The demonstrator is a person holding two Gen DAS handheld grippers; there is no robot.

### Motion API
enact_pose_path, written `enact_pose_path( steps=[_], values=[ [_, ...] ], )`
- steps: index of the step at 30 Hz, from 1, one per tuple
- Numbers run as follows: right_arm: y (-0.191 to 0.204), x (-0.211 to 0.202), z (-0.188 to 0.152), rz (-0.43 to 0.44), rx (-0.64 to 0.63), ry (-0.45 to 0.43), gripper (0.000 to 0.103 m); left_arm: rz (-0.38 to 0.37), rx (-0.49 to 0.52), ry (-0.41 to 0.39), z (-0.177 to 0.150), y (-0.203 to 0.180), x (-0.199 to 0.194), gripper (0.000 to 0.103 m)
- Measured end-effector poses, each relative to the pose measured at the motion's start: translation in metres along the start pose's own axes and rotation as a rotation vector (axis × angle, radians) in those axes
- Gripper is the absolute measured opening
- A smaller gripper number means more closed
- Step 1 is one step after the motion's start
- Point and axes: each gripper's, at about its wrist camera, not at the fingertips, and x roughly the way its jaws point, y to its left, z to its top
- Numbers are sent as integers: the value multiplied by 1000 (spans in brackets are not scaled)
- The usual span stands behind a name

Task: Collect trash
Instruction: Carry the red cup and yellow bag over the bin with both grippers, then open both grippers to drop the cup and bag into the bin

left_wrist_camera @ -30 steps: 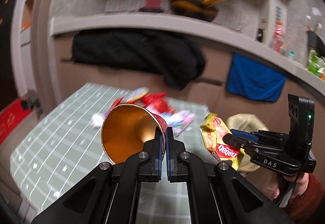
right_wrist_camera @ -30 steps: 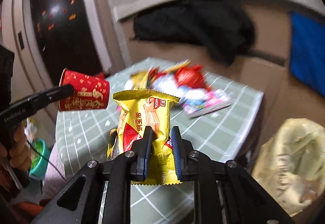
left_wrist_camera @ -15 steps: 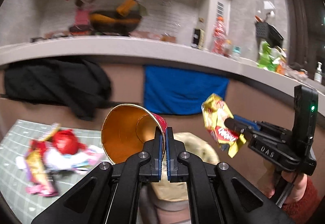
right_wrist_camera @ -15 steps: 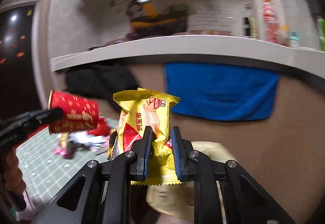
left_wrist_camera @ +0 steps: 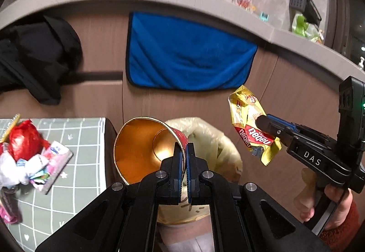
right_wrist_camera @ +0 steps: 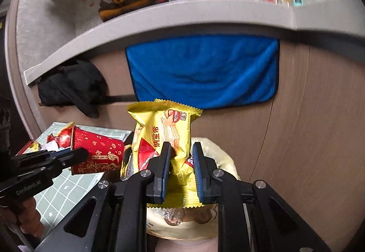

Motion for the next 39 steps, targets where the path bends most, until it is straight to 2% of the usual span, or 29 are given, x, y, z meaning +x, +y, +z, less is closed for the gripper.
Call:
enact_pose_path(
  steps=[8, 14, 16, 19, 21, 23, 25, 27, 33, 39],
  values=[
    [-22, 33, -10, -10, 44, 64, 17, -20, -18, 103, 0, 1, 49, 3],
    [-28, 52, -12, 1, 60, 95, 18, -29, -39, 151, 0, 6, 68, 3],
    [-29, 57, -12, 4, 71, 104, 21, -37, -47, 166, -1, 8, 73, 3],
    [-33, 65, -16, 16, 99, 130, 23, -62, -83, 170, -3, 14, 78, 10],
    [-33, 68, -21, 9, 106, 142, 29, -73, -100, 174, -4, 18, 79, 34],
    [-32, 67, -25, -7, 110, 147, 29, -90, -119, 169, -4, 22, 77, 40],
    [-31, 65, -28, -11, 117, 147, 29, -88, -124, 165, -3, 25, 72, 40],
    [-30, 60, -30, -13, 127, 141, 29, -66, -119, 153, -3, 29, 63, 40],
    [-15, 39, -33, -36, 121, 130, 30, 97, -90, 104, -16, 44, 16, 40],
    [30, 21, -32, 30, 73, 112, 30, 258, -91, 28, -36, 69, -43, 40]
  ],
)
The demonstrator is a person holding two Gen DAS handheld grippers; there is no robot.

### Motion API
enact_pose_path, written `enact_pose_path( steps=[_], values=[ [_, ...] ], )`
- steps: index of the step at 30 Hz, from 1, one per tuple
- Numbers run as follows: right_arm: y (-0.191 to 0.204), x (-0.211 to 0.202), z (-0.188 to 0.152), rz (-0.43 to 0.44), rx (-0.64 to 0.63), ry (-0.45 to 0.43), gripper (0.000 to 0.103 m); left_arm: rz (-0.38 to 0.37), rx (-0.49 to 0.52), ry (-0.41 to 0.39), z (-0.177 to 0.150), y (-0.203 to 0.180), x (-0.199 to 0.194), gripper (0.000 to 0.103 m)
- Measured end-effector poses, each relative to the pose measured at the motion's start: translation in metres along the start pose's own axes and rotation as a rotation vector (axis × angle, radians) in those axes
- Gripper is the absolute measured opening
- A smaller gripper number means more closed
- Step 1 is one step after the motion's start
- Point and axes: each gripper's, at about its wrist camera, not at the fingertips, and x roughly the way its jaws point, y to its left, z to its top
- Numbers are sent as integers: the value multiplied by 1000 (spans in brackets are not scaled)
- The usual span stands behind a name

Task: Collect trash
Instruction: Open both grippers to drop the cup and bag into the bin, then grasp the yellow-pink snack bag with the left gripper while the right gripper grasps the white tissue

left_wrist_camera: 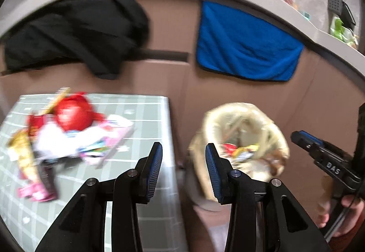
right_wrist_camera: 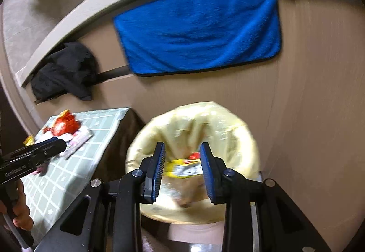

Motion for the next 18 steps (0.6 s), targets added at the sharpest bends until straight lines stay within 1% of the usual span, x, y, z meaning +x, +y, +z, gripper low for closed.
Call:
enact_pose_path(
  steps=[3, 9, 15, 18],
  values=[
    [33, -4, -2, 52, -44, -11, 30, 51, -26, -32, -9, 25, -26, 40],
    [108, -2, -3, 163, -152, -18, 30, 131, -92, -64, -21, 77, -66, 40],
    [165, 5, -7, 252, -219, -7, 30, 227, -136, -94, -33, 117, -90, 40],
    [184, 11, -11, 284, -234, 3, 30, 248, -163, -88, -40, 136, -95, 40]
  ],
)
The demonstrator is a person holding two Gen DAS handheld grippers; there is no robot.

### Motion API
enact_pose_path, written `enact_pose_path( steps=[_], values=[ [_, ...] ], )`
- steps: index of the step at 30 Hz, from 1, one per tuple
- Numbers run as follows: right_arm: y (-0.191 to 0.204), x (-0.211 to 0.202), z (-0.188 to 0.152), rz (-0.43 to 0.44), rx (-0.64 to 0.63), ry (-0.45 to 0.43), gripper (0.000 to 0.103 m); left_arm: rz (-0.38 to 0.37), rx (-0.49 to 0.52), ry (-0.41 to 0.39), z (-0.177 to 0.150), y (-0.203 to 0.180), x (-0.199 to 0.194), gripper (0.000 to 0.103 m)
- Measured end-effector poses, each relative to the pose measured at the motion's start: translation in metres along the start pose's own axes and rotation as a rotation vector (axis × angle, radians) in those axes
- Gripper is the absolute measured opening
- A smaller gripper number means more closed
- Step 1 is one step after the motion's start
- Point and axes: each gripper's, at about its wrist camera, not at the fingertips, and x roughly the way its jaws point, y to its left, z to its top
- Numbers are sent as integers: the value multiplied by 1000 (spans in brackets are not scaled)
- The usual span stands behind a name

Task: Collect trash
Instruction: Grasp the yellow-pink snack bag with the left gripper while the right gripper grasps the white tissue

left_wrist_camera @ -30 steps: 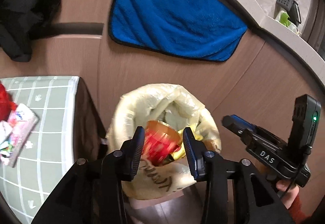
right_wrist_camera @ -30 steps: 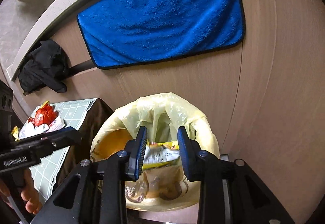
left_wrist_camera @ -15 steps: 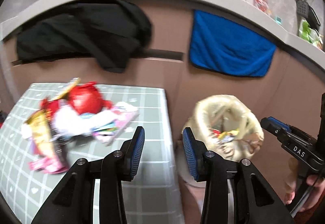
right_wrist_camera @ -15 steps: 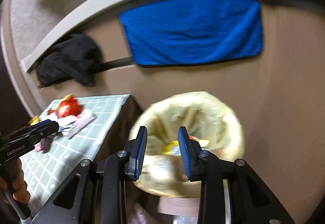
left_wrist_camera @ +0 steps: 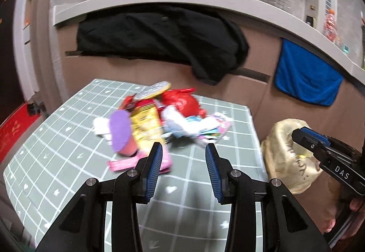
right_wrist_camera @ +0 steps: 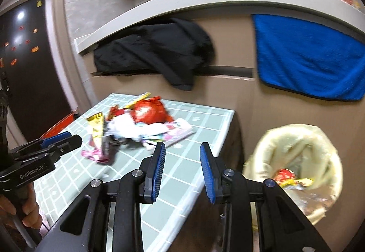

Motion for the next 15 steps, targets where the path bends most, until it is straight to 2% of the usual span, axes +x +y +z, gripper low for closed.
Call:
enact_pose_path(
  steps=[5, 9, 15],
  values=[
    [23, 19, 1, 40, -26, 23, 30, 3, -86, -9, -4, 41, 1, 40],
    [34, 31, -1, 50, -56, 38, 30, -72, -174, 2, -8, 79, 9, 40],
    [33, 50, -9, 58, -60, 75, 30, -160, -244, 72, -8, 114, 42, 42]
  ],
)
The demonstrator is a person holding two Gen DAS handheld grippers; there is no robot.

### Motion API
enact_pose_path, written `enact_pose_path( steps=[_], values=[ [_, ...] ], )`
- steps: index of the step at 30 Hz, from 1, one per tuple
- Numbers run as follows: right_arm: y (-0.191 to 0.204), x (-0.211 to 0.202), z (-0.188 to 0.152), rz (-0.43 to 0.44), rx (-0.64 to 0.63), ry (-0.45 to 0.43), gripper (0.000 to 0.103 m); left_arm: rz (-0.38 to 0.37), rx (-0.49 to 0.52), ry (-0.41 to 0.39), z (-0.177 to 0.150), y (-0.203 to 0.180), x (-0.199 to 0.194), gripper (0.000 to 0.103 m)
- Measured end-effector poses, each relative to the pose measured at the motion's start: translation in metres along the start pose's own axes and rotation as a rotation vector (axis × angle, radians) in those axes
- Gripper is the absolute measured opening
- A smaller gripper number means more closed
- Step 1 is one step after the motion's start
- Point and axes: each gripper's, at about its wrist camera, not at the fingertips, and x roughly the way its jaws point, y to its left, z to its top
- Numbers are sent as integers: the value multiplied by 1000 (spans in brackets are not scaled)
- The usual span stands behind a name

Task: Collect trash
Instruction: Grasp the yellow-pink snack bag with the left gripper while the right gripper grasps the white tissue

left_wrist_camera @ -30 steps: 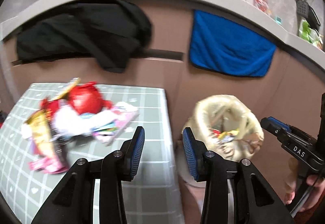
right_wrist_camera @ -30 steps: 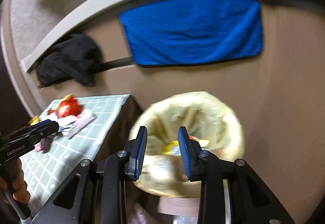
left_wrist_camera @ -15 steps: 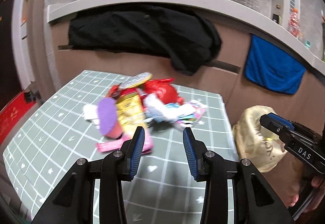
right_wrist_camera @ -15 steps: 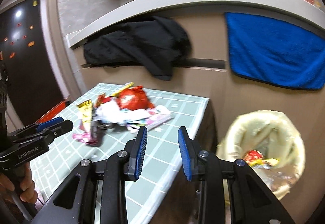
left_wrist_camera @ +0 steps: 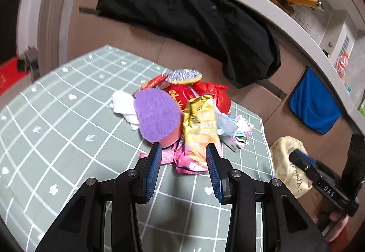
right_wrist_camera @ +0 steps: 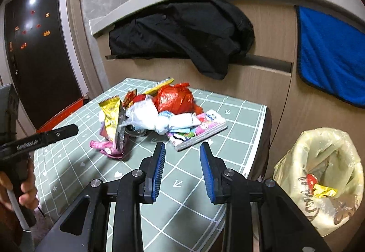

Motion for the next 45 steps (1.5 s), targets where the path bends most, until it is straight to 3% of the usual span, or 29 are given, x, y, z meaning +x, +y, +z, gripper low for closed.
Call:
enact_pose_path(
  steps=[5, 10, 17, 19, 20, 22, 27, 32, 36, 45],
  values=[
    [-6, 11, -7, -5, -1, 30, 30, -65, 11, 3, 7, 2, 17, 46],
    [-17, 18, -13, 10, 23, 50, 30, 19, 70, 9, 18, -10, 43, 46],
    [-28, 20, -23, 10, 31, 68, 30, 28, 56, 20, 27, -22, 71, 47],
    [-32, 20, -25, 11, 45, 73, 30, 70, 76, 29, 26, -29, 76, 43],
    [-34, 20, -26, 9, 49, 76, 30, 84, 92, 30, 24, -32, 76, 27],
    [-35, 19, -26, 9, 52, 74, 30, 113, 124, 50, 20, -36, 79, 22],
    [-29, 18, -21, 21, 19, 74, 30, 115, 99, 50, 6, -28, 60, 21],
    [-13, 29, -5, 94, -24, 93, 30, 125, 53, 18, -1, -14, 19, 21],
    [12, 50, 15, 141, -146, 105, 30, 162, 33, 21, -9, -1, -4, 21],
    [52, 97, 30, 64, -434, 56, 30, 196, -35, -27, -17, 26, -25, 21]
  ],
)
